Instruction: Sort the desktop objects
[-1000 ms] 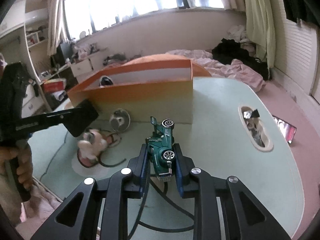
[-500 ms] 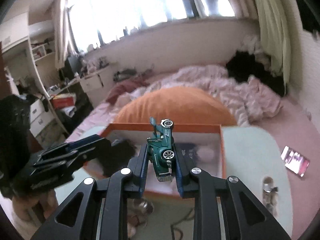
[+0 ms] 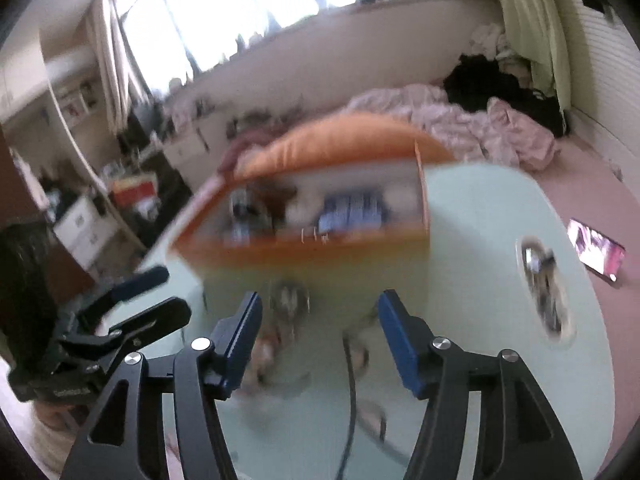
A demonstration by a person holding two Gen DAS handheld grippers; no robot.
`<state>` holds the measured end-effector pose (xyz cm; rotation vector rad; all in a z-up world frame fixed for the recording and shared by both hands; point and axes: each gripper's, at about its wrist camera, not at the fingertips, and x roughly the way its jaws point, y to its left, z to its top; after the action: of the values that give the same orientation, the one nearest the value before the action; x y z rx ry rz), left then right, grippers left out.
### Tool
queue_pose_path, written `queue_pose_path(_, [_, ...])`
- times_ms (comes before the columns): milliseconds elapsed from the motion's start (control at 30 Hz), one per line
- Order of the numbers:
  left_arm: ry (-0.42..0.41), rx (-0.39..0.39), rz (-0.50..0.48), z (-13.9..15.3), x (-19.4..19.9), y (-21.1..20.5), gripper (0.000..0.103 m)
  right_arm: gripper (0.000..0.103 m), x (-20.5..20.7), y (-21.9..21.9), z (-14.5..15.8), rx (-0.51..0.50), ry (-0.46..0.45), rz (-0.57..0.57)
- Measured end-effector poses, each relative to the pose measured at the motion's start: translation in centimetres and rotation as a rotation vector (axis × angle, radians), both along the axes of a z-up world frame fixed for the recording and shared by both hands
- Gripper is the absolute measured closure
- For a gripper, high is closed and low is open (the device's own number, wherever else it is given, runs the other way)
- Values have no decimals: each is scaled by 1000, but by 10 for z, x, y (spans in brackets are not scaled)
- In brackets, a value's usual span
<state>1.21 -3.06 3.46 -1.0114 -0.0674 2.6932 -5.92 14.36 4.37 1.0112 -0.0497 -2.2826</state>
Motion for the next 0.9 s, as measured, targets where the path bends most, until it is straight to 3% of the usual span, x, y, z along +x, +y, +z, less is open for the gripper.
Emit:
queue_pose_path(133, [-77, -21, 28, -28, 9, 7, 21, 40, 18, 0, -27, 101, -35, -26])
queue_pose_path(167, [-47, -44, 50, -32, 12, 10, 18, 37, 16, 4, -31, 98, -30, -38])
queue_pose_path(267, [-49, -158, 89, -36, 13, 23, 11, 0, 14, 4, -35, 116, -36, -43])
queue_pose_path(300, [-44, -157, 77, -36, 14, 25, 10, 0, 15, 2, -36, 146, -21, -43])
queue_pose_path(333, [-43, -160, 61, -37, 16, 28, 0, 0, 18, -2, -39, 198, 11, -43])
queue_pose_path(500, [-25, -158, 37, -37, 19, 28, 0, 0, 21, 1, -47, 210, 79, -60])
queue_pose_path(900, [-18, -153, 25, -37, 14, 28, 0, 0, 14, 2, -46, 234, 110, -66])
